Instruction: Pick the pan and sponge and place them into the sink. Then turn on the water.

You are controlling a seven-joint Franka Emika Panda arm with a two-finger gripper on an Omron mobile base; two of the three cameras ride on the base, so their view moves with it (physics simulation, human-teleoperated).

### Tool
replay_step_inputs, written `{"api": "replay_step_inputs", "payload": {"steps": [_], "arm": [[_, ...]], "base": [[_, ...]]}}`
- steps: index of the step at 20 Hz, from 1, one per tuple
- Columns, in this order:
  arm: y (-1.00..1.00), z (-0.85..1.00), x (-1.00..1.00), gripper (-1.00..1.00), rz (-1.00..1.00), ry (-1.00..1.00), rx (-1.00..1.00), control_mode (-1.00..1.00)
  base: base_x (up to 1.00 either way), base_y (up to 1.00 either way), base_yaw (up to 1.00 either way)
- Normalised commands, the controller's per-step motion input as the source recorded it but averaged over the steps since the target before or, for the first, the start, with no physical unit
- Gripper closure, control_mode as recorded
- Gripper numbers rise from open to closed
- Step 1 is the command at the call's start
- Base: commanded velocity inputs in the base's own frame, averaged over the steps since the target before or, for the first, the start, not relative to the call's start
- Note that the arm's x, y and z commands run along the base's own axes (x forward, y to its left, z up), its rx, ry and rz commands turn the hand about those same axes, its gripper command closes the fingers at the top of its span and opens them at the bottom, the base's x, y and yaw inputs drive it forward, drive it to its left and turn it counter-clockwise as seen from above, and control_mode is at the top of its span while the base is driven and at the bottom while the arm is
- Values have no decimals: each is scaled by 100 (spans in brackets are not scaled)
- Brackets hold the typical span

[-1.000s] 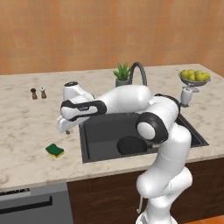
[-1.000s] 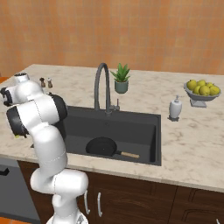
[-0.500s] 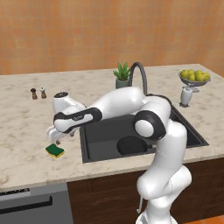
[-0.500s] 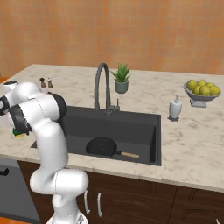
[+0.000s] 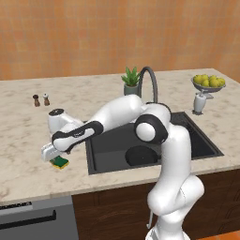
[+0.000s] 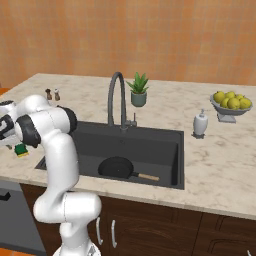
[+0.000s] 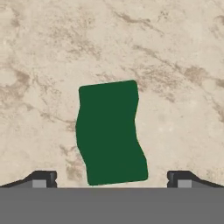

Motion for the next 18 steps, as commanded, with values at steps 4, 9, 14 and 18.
{"api": "replay_step_inputs", "payload": {"steps": [4, 9, 14, 18], "arm": [[14, -29, 18, -100, 0, 0, 0, -100], [4, -31, 20, -100, 0, 0, 0, -100], [6, -31, 10, -100, 0, 0, 0, -100], [10, -32, 2, -100, 0, 0, 0, -100]], "base": [[0, 0, 0], [0, 0, 0], [0, 0, 0], [0, 0, 0]]}}
